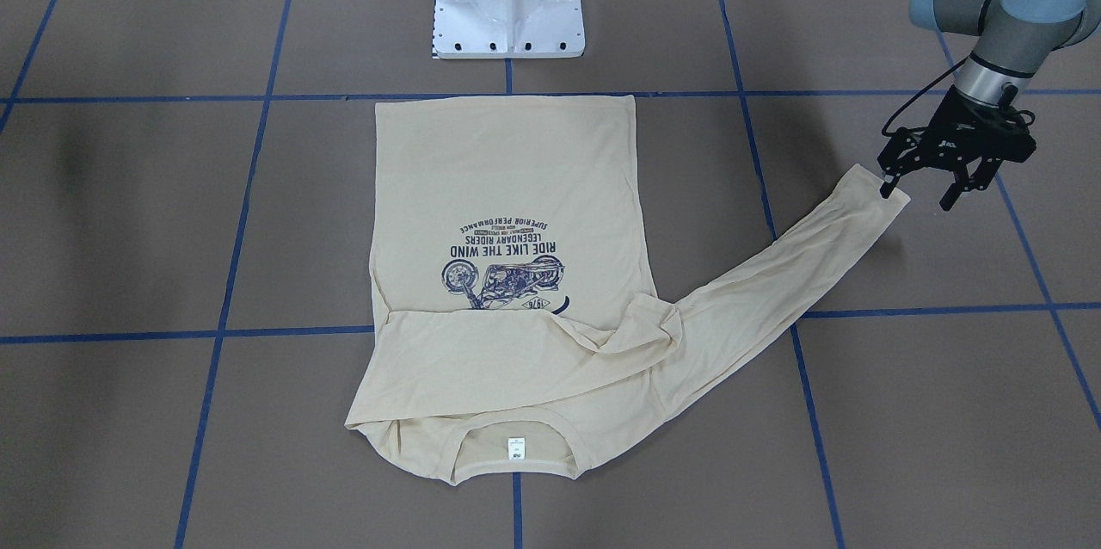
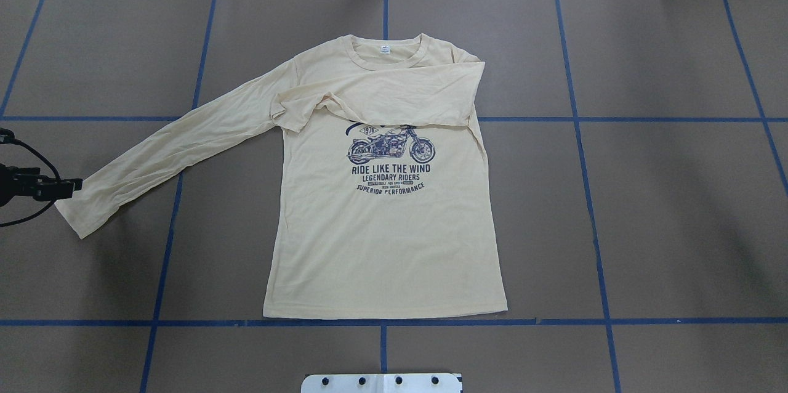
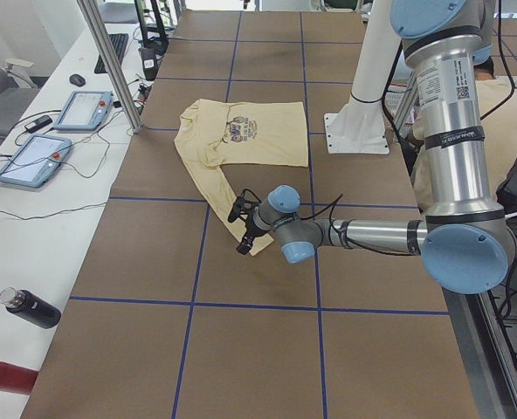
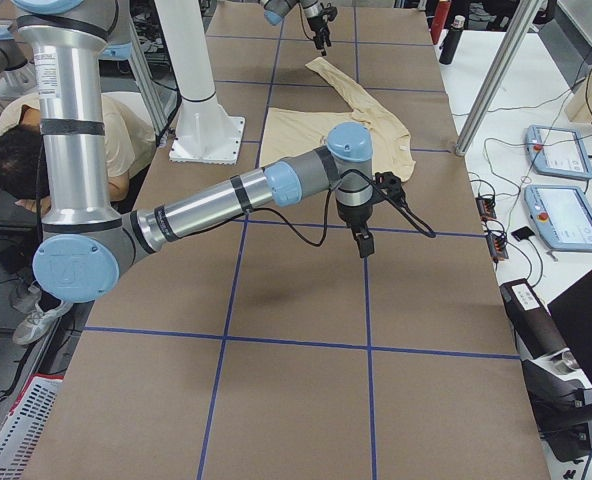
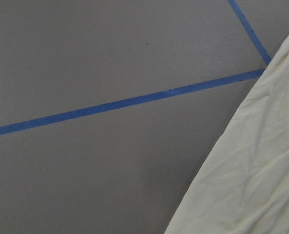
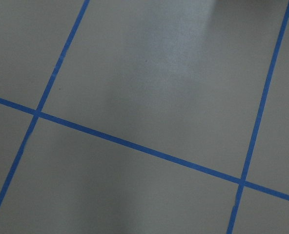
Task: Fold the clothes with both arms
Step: 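Release the sleeve and grasp the other sleeve cuff with the left gripper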
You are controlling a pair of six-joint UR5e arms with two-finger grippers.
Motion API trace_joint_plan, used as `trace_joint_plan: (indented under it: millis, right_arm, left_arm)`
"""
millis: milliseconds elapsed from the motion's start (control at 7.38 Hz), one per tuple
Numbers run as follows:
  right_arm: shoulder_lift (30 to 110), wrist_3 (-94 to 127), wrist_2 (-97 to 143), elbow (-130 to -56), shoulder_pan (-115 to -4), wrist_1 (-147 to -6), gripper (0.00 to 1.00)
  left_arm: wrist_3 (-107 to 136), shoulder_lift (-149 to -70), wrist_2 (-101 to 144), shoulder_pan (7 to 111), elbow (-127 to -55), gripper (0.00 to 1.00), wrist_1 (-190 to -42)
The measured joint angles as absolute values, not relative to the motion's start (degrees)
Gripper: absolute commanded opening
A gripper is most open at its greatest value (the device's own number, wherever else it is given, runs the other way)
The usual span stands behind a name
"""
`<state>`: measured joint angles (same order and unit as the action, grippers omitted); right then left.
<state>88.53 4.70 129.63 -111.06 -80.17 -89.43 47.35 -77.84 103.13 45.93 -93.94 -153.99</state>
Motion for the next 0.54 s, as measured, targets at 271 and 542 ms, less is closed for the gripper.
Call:
trace_joint_plan:
  millis: [271,542]
  right_arm:
    - [88.7,4.7,129.6,-111.0,-80.3,-89.2,0.99]
    - [88.8,4.7,129.6,-110.9,-80.3,-89.2,0.99]
  left_arm:
    - [47.7,-77.9,102.7,44.1,-93.3,0.78,-154.1]
    - [47.7,-77.9,102.7,43.1,-92.6,0.74,-154.2]
